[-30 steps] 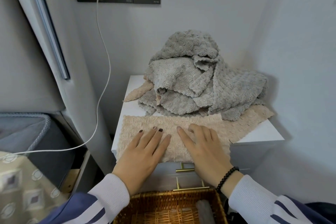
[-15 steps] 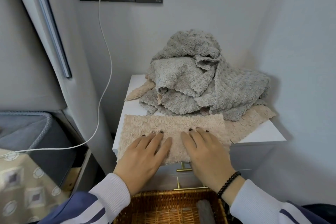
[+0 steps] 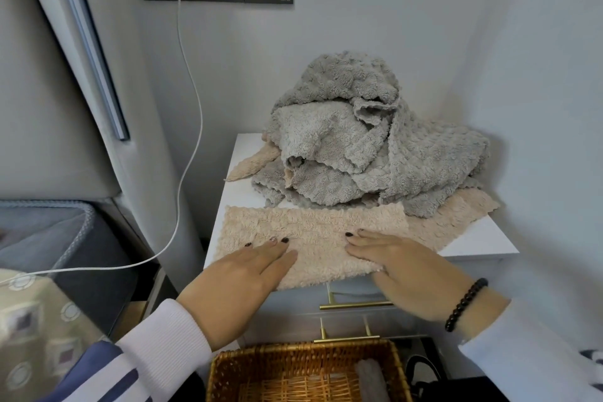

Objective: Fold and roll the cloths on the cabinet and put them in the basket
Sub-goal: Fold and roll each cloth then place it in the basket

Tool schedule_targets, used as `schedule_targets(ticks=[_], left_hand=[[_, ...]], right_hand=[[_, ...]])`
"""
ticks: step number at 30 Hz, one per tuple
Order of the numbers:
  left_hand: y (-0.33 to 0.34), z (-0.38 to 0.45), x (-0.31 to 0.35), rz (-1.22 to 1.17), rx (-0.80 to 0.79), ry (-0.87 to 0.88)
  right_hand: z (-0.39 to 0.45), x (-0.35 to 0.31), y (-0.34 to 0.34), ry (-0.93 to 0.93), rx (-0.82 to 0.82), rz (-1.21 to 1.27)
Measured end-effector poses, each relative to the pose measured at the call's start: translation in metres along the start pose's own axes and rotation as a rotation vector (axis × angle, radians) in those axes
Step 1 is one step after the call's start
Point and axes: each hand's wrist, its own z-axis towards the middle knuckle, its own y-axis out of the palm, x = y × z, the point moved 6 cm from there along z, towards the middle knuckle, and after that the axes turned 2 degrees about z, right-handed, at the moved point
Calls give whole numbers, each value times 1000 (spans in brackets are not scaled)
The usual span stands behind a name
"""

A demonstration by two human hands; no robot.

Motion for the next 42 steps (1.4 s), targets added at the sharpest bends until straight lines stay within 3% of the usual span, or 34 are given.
schedule_targets(ticks=[3, 9, 18, 22, 25, 33, 39, 42], left_hand=[[-3, -1, -4, -50, 6, -9], [-10, 1, -9, -69, 75, -54], [-28, -4, -68, -1011, 311, -640], [-42, -4, -71, -1397, 487, -778], [-52, -3, -63, -1463, 536, -803], [-18, -6, -60, -1210, 410, -1067], [-23, 0, -53, -1318, 374, -1049], [-36, 7, -44, -1335, 353, -974]], right_hand=[[0, 15, -8, 93, -34, 204], [-6, 39, -29, 174, 168, 424], [-13, 57, -60, 289, 655, 774], [-22, 56, -71, 310, 847, 821], [-28, 50, -77, 298, 930, 835], [-7, 64, -50, 488, 813, 694], [-1, 61, -51, 524, 784, 697], [3, 43, -54, 447, 714, 938]])
